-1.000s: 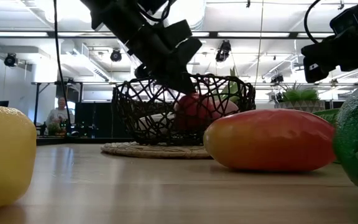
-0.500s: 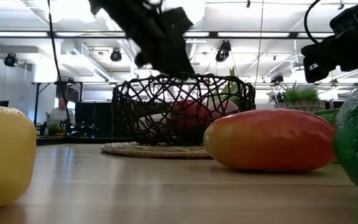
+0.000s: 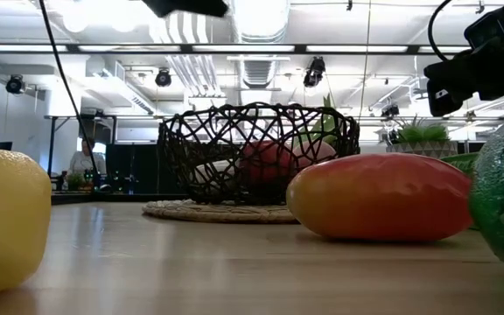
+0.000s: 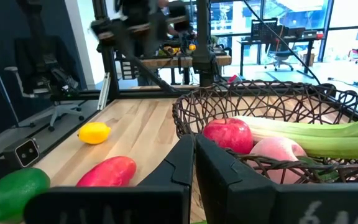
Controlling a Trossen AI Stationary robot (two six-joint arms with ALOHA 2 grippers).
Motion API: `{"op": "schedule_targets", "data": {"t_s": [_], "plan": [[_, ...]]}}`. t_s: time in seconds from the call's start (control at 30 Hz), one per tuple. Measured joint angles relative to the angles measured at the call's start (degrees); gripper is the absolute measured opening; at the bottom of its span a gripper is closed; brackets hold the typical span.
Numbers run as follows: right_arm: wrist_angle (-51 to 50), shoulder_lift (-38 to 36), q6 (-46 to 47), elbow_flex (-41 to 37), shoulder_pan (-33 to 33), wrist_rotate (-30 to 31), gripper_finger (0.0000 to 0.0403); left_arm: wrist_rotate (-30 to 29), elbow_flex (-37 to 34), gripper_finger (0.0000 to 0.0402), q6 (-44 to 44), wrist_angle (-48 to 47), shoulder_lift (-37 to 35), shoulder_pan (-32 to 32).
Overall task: Build produce basket
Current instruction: Put the orange mango into the black mesh basket
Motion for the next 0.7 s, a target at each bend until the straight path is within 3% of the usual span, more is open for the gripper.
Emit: {"op": "schedule_targets", "data": {"t_s": [0.2,0.33,0.47,0.6,0.7], "plan": [[0.0,0.0,0.0,0.0,0.0,0.0,0.0009,1.4,-0.5,0.0153,-3.6,-0.9,4.8,-8.8],[0.0,0.0,0.0,0.0,0.0,0.0,0.0009,2.5,-0.5,0.0153,-9.8,0.3,8.7,-11.0],[0.0,0.0,0.0,0.0,0.0,0.0,0.0009,2.6,-0.3,0.0153,-12.9,3.9,12.3,-10.1],[0.0,0.0,0.0,0.0,0.0,0.0,0.0009,3.2,-0.3,0.0168,-7.1,12.6,15.5,-7.7],[0.0,0.0,0.0,0.0,0.0,0.0,0.0009,8.1,0.4,0.0197,-3.3,16.8,17.6,-4.3]]}}
